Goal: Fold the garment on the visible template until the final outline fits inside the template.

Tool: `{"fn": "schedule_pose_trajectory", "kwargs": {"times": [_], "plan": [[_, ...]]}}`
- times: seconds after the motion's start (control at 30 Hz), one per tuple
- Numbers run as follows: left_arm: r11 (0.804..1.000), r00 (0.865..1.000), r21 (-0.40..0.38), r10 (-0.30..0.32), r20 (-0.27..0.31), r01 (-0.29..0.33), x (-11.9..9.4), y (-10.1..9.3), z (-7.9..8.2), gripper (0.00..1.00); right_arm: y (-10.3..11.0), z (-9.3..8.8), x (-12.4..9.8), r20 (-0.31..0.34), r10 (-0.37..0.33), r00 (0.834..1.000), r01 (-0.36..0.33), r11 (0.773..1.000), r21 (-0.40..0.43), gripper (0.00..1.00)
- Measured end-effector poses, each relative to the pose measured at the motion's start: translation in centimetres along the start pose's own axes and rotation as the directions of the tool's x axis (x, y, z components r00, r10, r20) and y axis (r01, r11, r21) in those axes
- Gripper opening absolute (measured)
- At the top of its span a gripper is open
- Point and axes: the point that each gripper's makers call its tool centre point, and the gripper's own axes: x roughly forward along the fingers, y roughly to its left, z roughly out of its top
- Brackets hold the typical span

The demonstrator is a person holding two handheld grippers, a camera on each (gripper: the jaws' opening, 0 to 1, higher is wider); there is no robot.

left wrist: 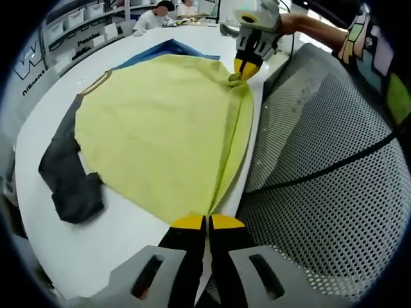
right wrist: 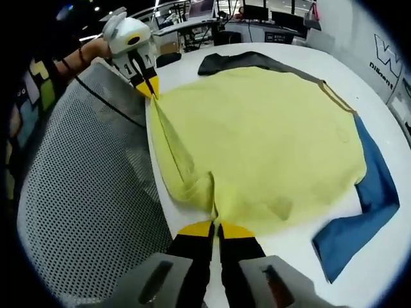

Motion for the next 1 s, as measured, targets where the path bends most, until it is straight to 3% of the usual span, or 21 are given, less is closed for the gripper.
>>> {"fn": "schedule_pose_trajectory", "kwargs": {"times": [0.13,0.3,0.37,0.47,0.6,0.8,1.0], "plan": [[1.0,1.0,0.017,0.007,-0.023,-0.006,-0.2,0.1,-0.2,0.0,-0.1,-1.4,-0.8,-0.041,0.016,0.999,-0.016,1.0,-0.012,0.0],[1.0,0.998,0.02,0.019,-0.061,-0.017,-0.4,0.4,-0.9,0.0,0.0,-3.8,-1.7,-0.147,0.039,0.988,-0.047,0.997,-0.053,0.0],[0.999,0.997,0.031,0.024,-0.075,-0.022,-0.5,0.5,-1.2,0.0,-0.1,-4.2,-1.7,-0.155,0.042,0.987,-0.051,0.998,-0.048,0.0],[0.999,0.997,0.033,0.021,-0.078,-0.019,-0.5,0.4,-1.2,0.0,0.0,-4.1,-1.9,-0.151,0.052,0.987,-0.06,0.997,-0.051,0.0],[1.0,0.996,0.026,0.01,-0.089,-0.008,-0.6,0.1,-1.3,0.0,0.6,-4.3,-1.8,-0.213,0.073,0.974,-0.093,0.992,-0.088,0.0],[1.0,0.993,0.023,0.018,-0.119,-0.015,-0.7,0.1,-2.0,0.0,1.3,-4.3,-0.8,-0.243,0.098,0.965,-0.12,0.99,-0.079,0.0],[1.0,0.993,0.006,0.004,-0.121,-0.003,-0.9,0.0,-2.3,0.0,1.4,-4.5,-1.1,-0.233,0.107,0.967,-0.119,0.992,-0.036,0.0]]}}
